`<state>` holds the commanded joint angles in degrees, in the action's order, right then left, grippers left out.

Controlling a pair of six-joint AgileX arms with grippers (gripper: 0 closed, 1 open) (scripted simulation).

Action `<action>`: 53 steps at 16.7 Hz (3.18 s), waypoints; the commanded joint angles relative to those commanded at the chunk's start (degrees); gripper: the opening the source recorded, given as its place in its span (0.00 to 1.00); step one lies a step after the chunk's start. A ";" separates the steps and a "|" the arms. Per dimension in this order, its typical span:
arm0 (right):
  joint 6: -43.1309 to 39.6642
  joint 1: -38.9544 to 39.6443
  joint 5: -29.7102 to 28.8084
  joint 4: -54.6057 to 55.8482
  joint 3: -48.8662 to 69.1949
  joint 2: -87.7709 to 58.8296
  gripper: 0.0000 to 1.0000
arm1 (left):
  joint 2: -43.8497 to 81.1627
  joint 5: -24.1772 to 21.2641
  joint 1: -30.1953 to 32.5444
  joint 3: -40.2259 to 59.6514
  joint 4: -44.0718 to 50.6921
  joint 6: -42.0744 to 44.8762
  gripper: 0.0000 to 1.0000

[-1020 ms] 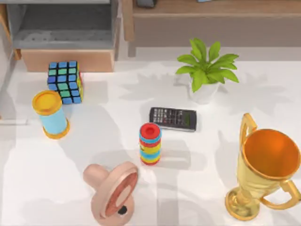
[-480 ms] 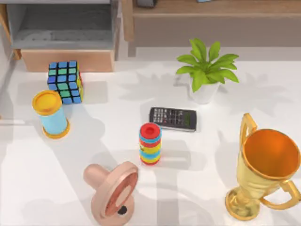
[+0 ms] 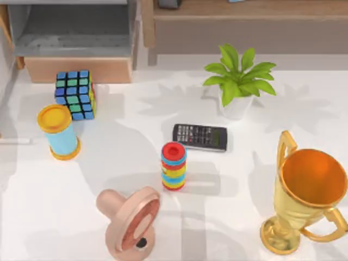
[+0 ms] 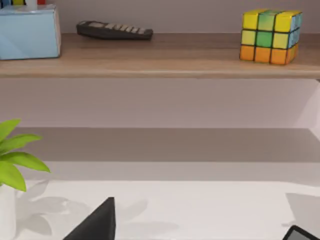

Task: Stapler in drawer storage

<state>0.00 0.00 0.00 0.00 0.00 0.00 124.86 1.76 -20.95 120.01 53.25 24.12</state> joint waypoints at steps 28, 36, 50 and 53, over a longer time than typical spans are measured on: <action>0.00 0.00 0.00 0.00 0.00 0.00 1.00 | 10.32 -2.12 1.81 -7.14 4.54 -2.26 0.00; 0.00 0.00 0.00 0.00 0.00 0.00 1.00 | 10.32 -2.12 1.81 -7.14 4.54 -2.26 0.53; 0.00 0.00 0.00 0.00 0.00 0.00 1.00 | 10.32 -2.12 1.81 -7.14 4.54 -2.26 1.00; 0.00 0.00 0.00 0.00 0.00 0.00 1.00 | 10.00 -2.19 1.71 -7.29 4.09 -2.02 1.00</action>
<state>0.00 0.00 0.00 0.00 0.00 0.00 134.86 -0.43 -19.24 112.72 57.35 22.10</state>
